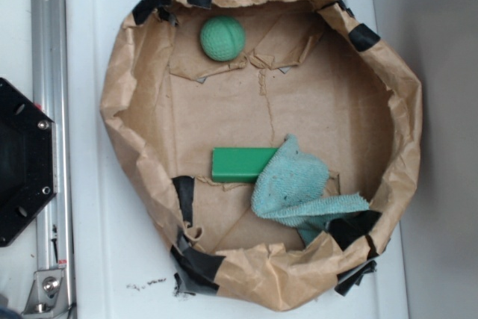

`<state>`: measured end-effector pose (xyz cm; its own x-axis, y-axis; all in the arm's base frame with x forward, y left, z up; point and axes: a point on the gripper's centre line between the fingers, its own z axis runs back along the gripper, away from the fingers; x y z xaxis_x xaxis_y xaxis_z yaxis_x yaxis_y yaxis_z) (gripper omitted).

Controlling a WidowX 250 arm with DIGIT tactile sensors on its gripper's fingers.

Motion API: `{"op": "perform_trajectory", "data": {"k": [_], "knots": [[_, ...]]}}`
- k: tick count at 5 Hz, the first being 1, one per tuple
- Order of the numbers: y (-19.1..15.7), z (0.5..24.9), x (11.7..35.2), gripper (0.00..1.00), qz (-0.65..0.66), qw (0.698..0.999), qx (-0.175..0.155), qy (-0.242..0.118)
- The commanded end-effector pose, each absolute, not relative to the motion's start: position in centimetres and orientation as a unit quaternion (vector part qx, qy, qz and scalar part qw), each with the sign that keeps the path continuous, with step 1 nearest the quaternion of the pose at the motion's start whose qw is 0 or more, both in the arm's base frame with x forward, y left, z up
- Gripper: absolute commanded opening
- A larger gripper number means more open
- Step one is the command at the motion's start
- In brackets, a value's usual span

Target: Grab the green ball.

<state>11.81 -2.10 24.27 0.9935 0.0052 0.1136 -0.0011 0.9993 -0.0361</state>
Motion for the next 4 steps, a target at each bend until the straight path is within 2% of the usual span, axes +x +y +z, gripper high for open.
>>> {"op": "perform_trajectory", "data": {"k": [1,2,3,4], "knots": [[-2.1,24.3,11.8,1.0,0.002,0.998,-0.018,-0.057],[-1.4,21.6,16.8,1.0,-0.128,0.989,0.072,-0.031],[-1.6,18.2,21.9,1.0,-0.241,0.966,0.076,-0.06],[-1.1,13.9,25.6,1.0,-0.363,0.925,0.1,-0.049]]}}
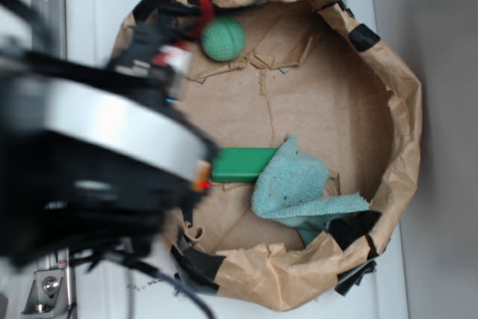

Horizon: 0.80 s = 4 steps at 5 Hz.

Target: Grab the green ball.

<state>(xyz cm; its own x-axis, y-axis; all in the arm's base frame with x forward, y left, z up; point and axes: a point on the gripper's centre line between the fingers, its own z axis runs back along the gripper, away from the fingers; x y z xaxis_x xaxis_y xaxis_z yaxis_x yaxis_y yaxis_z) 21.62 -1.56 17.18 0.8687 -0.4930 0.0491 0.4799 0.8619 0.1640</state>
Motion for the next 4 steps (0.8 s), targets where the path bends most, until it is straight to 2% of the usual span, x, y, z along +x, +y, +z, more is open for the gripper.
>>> {"op": "perform_trajectory", "data": {"k": [1,2,3,4], "knots": [[-0.6,9.4,26.7,1.0,-0.417,0.906,0.073,-0.014],[-0.2,7.7,27.0,1.0,-0.444,0.895,0.043,-0.002],[0.6,6.6,26.0,1.0,-0.485,0.873,0.05,0.016],[2.6,6.1,24.2,1.0,-0.499,0.863,0.07,0.027]]}}
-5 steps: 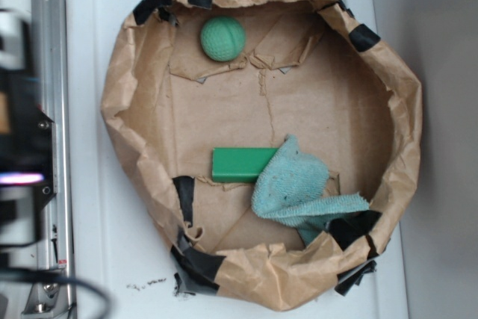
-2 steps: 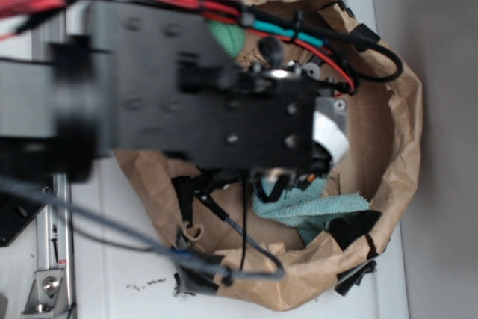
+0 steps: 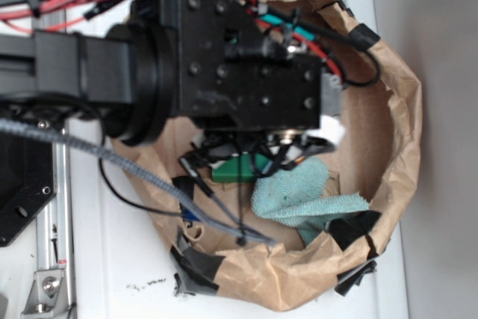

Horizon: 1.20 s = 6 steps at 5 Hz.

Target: Grab the green ball.

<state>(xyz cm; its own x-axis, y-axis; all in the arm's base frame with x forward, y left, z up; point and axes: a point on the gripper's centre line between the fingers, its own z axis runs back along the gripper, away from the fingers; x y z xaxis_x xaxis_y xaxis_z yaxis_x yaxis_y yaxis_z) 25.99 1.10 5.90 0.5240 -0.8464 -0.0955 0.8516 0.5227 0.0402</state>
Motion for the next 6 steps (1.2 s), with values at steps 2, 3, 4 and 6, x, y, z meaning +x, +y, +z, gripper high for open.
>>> {"op": "perform_trajectory", "data": {"k": [2,3,4,6], "knots": [[5.5,5.5,23.6,1.0,-0.497,0.861,0.098,0.055],[6.1,4.6,23.7,1.0,-0.489,0.863,0.103,0.072],[6.5,4.5,23.5,1.0,-0.485,0.864,0.113,0.079],[6.9,3.3,24.8,1.0,-0.488,0.852,0.181,0.057]]}}
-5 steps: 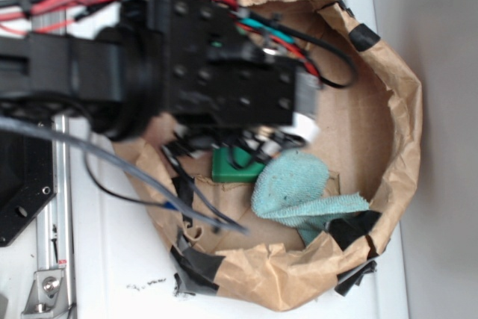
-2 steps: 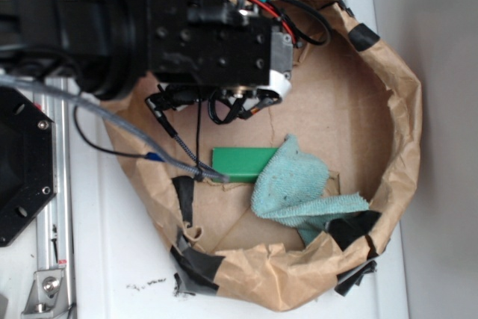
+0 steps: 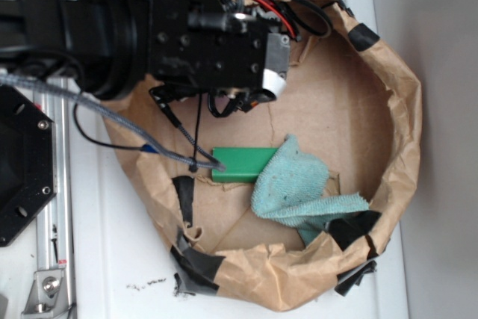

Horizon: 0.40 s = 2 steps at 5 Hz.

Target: Grab the green ball.

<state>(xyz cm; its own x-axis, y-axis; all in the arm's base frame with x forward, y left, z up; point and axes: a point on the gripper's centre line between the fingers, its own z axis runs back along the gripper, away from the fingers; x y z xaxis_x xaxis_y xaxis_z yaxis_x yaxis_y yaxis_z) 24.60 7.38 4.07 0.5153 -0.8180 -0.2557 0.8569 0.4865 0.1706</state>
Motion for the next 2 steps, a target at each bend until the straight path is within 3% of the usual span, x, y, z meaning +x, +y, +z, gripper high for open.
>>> {"op": "perform_trajectory", "data": {"k": [1,2], "knots": [[7.03,1.7,23.77,1.0,-0.499,0.839,0.19,0.101],[7.46,2.49,23.65,0.0,-0.483,0.849,0.192,0.09]]}}
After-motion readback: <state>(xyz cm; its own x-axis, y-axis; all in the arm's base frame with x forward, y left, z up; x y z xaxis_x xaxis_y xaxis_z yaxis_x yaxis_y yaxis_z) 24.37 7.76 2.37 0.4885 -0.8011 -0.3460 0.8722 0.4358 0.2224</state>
